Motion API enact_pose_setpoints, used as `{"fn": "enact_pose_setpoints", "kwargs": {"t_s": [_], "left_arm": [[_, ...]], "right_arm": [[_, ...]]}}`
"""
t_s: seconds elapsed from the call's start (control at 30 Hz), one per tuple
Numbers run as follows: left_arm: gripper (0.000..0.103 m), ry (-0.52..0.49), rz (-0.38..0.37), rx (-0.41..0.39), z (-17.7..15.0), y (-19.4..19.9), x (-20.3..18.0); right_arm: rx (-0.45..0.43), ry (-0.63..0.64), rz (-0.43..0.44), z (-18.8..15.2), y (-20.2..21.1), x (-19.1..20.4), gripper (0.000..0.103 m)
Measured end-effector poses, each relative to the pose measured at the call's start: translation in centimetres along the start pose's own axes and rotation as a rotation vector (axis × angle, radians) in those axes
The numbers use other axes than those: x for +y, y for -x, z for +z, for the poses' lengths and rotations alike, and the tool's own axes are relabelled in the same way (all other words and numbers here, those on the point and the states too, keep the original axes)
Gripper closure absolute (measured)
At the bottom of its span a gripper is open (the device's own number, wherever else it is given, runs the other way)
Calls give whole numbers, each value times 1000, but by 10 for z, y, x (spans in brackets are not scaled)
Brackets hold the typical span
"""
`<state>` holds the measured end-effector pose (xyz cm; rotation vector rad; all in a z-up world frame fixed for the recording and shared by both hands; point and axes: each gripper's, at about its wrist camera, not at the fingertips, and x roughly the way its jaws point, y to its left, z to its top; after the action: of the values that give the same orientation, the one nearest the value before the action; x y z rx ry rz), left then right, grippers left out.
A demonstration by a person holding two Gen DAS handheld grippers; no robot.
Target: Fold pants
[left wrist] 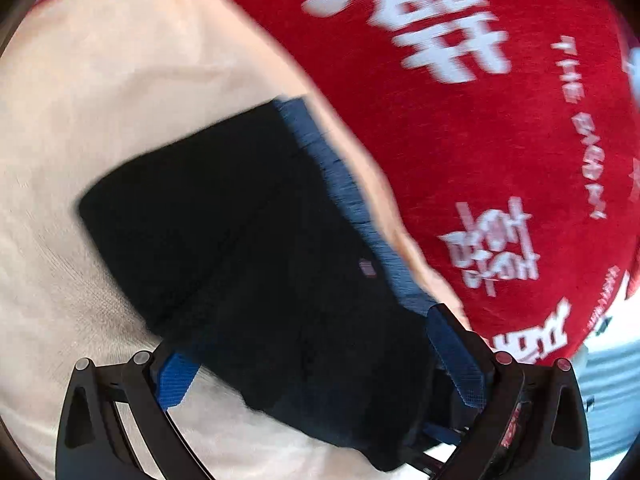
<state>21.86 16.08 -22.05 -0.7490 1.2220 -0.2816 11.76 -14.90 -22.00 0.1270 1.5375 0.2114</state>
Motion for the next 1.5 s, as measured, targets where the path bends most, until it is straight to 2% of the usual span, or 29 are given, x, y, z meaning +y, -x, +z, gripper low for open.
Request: {"fn": "enact_pose_setpoints", "kwargs": {"t_s": [0.07, 0.13, 0.17, 0.23, 0.27, 0.3, 0.37, 0.43, 0.5, 0.6, 0.77, 0.87, 1.0, 1.13, 1.17, 1.2, 1.3, 1.5], "left_arm": [[0, 25, 6, -17, 3, 3, 6], [1, 12, 73, -3, 4, -1, -4], [8, 0, 120, -5, 4, 0, -4], [29, -55, 238, -12, 2, -1, -13], [50, -98, 315, -18, 0, -2, -18], [59, -142, 375, -18, -2, -4, -23], [64, -255, 440, -36, -10, -4, -38], [65, -449, 533, -75, -29, -6, -63], [65, -591, 597, -106, -48, -9, -79], [65, -709, 649, -136, -68, -14, -89], [65, -767, 683, -156, -80, -20, -93], [65, -813, 697, -174, -89, -17, -96], [65, -873, 720, -196, -102, -19, -104], [65, -892, 729, -205, -111, -20, -112], [65, -890, 726, -199, -112, -20, -114], [65, -879, 724, -189, -105, -15, -109], [65, -910, 695, -200, -114, -10, -123], [65, -977, 605, -219, -139, 11, -176]], "right_arm": [[1, 1, 6, -1, 3, 0, 25], [4, 1, 10, 1, 7, 0, 25], [-1, 0, 9, 4, 14, 1, 25], [-30, -11, 29, 13, 32, 1, 25], [-49, -20, 47, 19, 42, 1, 25], [-64, -31, 64, 27, 53, 1, 25], [-78, -40, 103, 45, 68, 3, 25], [-77, -30, 148, 72, 82, 10, 25], [-51, 5, 188, 103, 90, 25, 25], [28, 83, 254, 148, 88, 60, 24], [189, 205, 312, 195, 57, 134, 22], [259, 298, 272, 210, 36, 180, 21], [392, 356, 203, 217, 2, 217, 21], [456, 408, 98, 213, -19, 226, 23], [457, 416, 84, 210, -19, 220, 44], [450, 406, 89, 210, -16, 214, 75], [378, 338, 167, 211, 6, 183, 84], [219, 237, 346, 190, 70, 113, 85]]}}
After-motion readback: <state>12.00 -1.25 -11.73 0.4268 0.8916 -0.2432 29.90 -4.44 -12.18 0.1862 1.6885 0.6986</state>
